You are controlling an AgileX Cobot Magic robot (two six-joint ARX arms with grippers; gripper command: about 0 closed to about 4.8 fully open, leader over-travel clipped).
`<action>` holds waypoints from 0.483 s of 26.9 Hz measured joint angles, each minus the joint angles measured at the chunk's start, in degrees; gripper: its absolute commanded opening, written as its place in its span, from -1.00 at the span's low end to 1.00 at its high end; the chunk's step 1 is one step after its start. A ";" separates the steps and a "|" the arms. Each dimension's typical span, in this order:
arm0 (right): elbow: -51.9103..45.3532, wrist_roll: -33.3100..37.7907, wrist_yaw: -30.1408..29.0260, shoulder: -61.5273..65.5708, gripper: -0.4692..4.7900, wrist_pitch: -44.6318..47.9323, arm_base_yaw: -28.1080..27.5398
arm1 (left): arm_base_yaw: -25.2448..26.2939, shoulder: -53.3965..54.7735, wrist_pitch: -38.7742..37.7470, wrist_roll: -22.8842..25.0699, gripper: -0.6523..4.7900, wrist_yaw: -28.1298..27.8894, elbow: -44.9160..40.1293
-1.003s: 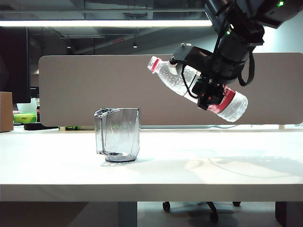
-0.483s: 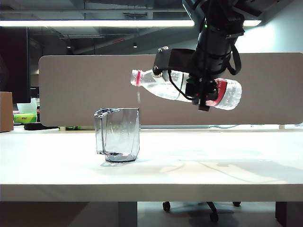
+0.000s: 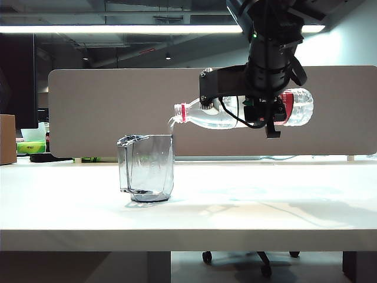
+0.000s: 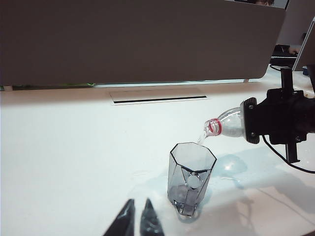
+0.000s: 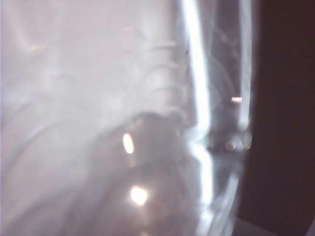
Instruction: Pick up the mineral water bottle on the table and pour water into the mug until it's half full.
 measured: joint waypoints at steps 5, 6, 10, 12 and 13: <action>0.00 -1.92 0.52 0.00 -0.14 0.26 1.62 | 0.00 0.00 -0.02 0.00 -0.68 0.00 0.00; 0.00 -1.97 0.87 0.00 -0.14 0.28 2.03 | 0.00 0.00 0.00 0.00 -0.68 0.00 0.00; 0.00 -2.36 1.60 0.00 -0.14 0.68 2.25 | 0.00 0.00 -0.02 0.00 -0.68 -0.02 0.00; 0.00 -3.04 2.36 0.00 -0.14 0.68 2.25 | 0.00 0.00 0.00 0.00 -0.68 -0.02 0.00; 0.00 -3.28 2.69 0.00 -0.14 0.68 2.25 | 0.00 0.00 0.00 0.00 -0.68 -0.02 0.00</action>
